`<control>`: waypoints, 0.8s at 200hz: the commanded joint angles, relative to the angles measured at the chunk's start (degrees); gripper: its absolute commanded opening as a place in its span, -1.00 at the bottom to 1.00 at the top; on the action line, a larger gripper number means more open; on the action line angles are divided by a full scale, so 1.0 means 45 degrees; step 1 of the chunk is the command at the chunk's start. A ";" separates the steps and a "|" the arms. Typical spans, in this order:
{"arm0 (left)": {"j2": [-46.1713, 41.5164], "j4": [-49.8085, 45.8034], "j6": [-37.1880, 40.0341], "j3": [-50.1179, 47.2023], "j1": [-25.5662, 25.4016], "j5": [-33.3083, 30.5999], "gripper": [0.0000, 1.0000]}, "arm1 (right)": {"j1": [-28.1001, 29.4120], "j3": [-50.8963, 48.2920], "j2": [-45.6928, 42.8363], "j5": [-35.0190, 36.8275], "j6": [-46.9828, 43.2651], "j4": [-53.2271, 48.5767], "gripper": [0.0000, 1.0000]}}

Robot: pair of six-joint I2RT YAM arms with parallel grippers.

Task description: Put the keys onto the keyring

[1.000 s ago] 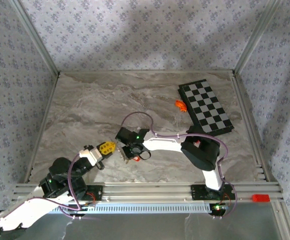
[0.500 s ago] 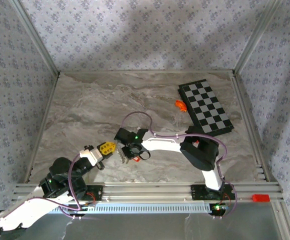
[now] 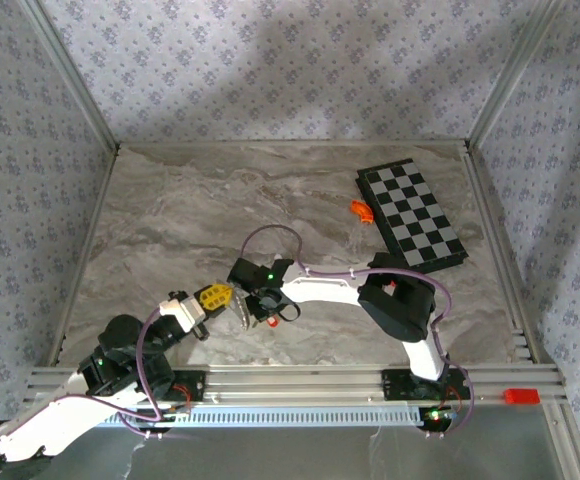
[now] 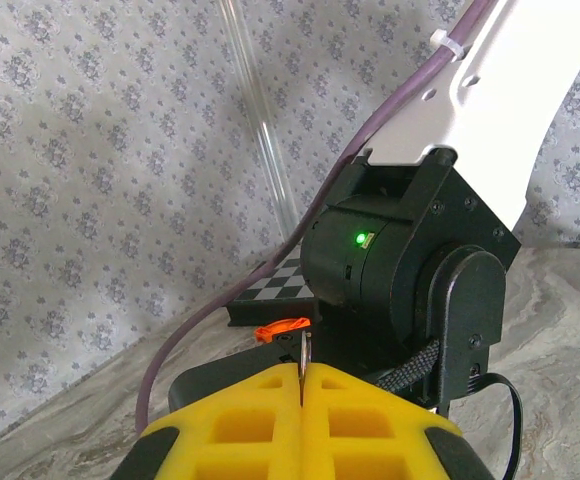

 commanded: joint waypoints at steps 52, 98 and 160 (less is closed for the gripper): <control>-0.0182 0.0335 -0.0006 0.0226 -0.0085 0.0312 -1.00 | 0.0023 0.0274 0.0356 0.0377 -0.0144 -0.0457 -0.51; -0.0182 0.0336 -0.0040 0.0226 -0.0086 0.0320 -1.00 | 0.0015 0.0101 0.0040 0.0613 -0.0043 -0.0479 -0.60; -0.0182 0.0338 -0.0048 0.0187 -0.0086 0.0323 -1.00 | -0.0067 -0.0432 -0.0693 0.0876 0.0151 -0.0475 -0.73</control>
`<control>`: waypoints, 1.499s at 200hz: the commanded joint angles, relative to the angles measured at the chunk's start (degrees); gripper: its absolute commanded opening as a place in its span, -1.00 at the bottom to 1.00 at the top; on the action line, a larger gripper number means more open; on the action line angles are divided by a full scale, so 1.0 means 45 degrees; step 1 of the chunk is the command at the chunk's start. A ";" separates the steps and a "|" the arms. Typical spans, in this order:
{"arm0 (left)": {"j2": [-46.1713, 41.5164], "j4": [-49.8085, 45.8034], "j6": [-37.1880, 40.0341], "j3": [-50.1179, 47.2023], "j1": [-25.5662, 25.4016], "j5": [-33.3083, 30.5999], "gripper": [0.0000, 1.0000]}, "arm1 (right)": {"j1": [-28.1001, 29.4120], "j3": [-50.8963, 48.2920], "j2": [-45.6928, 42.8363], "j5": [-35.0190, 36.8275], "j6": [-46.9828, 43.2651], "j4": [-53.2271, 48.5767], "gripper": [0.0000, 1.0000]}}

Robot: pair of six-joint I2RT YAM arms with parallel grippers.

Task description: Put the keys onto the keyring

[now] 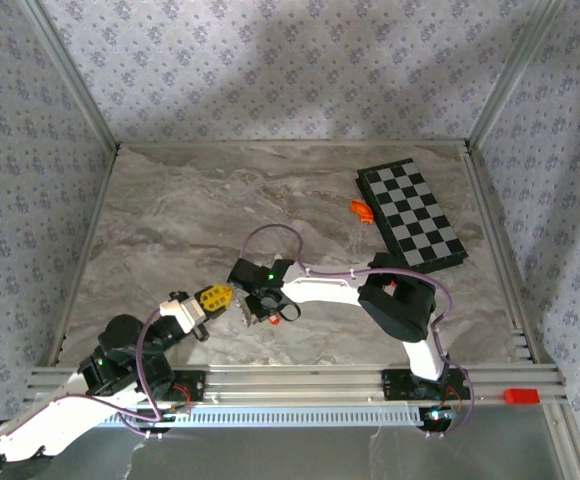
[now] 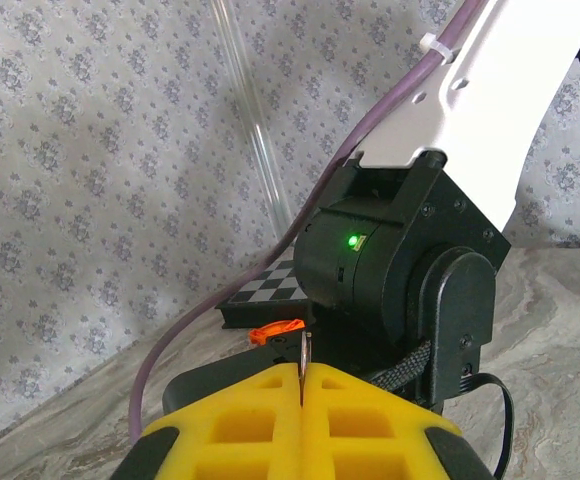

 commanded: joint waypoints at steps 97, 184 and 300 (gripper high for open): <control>-0.0171 0.0338 -0.0074 0.0185 -0.0076 0.0197 -1.00 | -0.0382 -0.1249 -0.1314 -0.0144 0.0640 0.0084 -0.79; -0.0182 0.0363 -0.0084 0.0117 -0.0076 0.0164 -1.00 | -0.1127 -0.3097 -0.2251 -0.0968 0.0571 0.1430 -0.72; -0.0182 0.0357 -0.0096 0.0128 -0.0076 0.0185 -1.00 | -0.1783 -0.3294 -0.2640 -0.1829 0.0434 0.1381 -0.53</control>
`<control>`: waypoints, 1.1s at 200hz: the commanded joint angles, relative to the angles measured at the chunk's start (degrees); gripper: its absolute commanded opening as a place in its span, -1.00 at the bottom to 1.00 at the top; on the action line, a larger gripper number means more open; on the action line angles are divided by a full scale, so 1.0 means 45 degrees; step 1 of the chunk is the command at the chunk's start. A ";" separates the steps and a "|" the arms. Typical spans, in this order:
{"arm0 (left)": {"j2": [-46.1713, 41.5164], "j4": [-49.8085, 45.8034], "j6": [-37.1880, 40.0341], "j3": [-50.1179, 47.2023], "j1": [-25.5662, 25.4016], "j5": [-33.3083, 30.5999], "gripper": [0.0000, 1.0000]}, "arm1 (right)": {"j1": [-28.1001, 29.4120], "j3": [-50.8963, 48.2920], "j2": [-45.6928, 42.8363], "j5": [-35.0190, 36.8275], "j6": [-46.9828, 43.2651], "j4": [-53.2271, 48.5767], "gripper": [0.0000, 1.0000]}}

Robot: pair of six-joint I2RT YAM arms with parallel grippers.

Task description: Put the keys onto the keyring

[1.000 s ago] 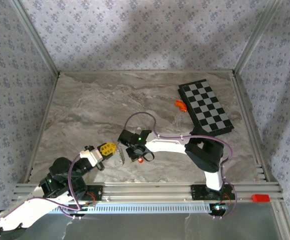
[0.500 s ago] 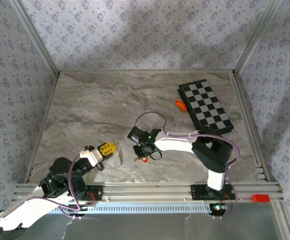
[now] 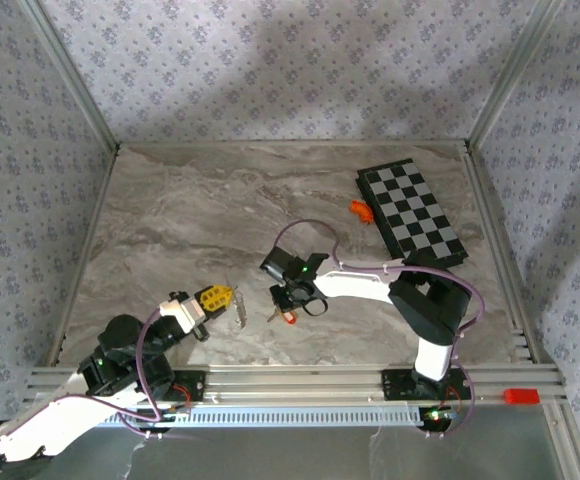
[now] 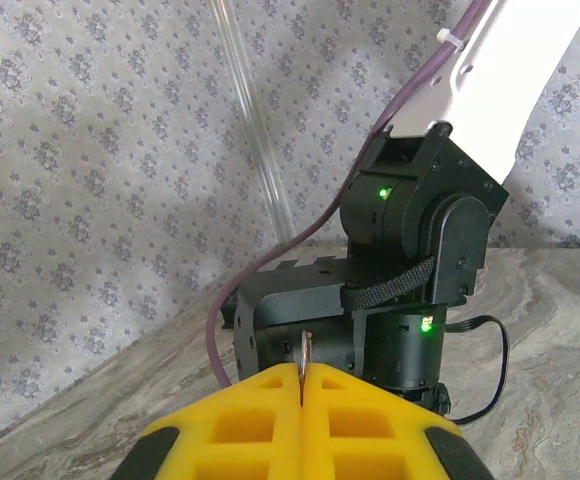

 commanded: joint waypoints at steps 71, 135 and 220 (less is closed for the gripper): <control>-0.0182 0.0357 -0.0084 0.0128 -0.0076 0.0210 -1.00 | -0.0925 -0.1515 -0.1652 -0.2221 0.2207 0.0391 -0.28; -0.0182 0.0338 -0.0131 0.0148 -0.0075 0.0289 -1.00 | -0.1015 -0.2470 -0.1732 -0.3043 0.3723 0.1966 -0.28; -0.0182 0.0338 -0.0136 0.0128 -0.0076 0.0324 -1.00 | -0.0925 -0.2443 -0.1367 -0.3221 0.3902 0.2446 -0.32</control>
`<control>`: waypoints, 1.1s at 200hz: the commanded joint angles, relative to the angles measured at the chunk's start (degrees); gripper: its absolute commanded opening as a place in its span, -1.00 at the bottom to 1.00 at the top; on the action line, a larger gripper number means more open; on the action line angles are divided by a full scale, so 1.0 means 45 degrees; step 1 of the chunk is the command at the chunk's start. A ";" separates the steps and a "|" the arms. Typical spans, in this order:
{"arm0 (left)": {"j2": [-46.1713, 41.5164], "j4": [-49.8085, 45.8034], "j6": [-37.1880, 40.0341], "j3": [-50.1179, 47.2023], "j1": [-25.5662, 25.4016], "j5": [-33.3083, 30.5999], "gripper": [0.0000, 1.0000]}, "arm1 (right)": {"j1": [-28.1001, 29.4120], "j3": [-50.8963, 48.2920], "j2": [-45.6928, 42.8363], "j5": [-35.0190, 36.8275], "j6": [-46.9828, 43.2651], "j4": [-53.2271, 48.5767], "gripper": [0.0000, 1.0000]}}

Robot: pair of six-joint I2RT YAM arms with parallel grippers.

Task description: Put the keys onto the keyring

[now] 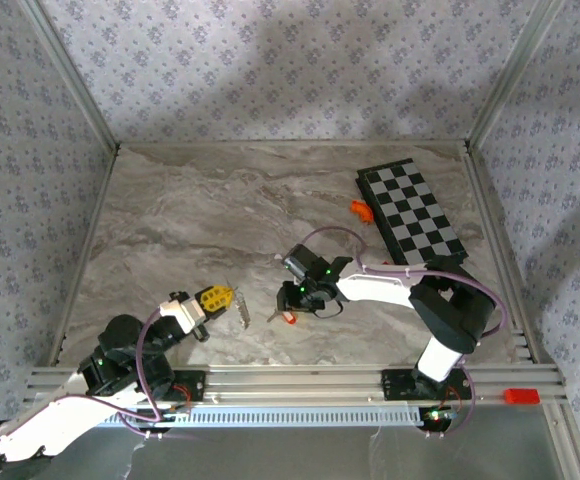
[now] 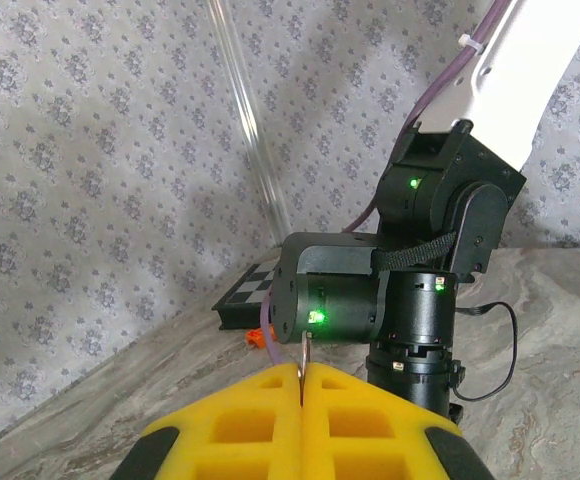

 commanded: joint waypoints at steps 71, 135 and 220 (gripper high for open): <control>-0.0182 0.0338 -0.0136 0.0132 -0.0076 0.0265 -1.00 | 0.0060 -0.0252 0.0145 -0.0132 0.0524 0.0002 -0.33; -0.0181 0.0338 -0.0160 0.0143 -0.0076 0.0290 -1.00 | 0.0061 -0.0324 0.0310 -0.0237 0.0717 0.0373 -0.33; -0.0172 0.0338 -0.0160 0.0144 -0.0075 0.0314 -1.00 | -0.0052 -0.0584 0.0469 -0.0494 0.1031 0.1014 -0.42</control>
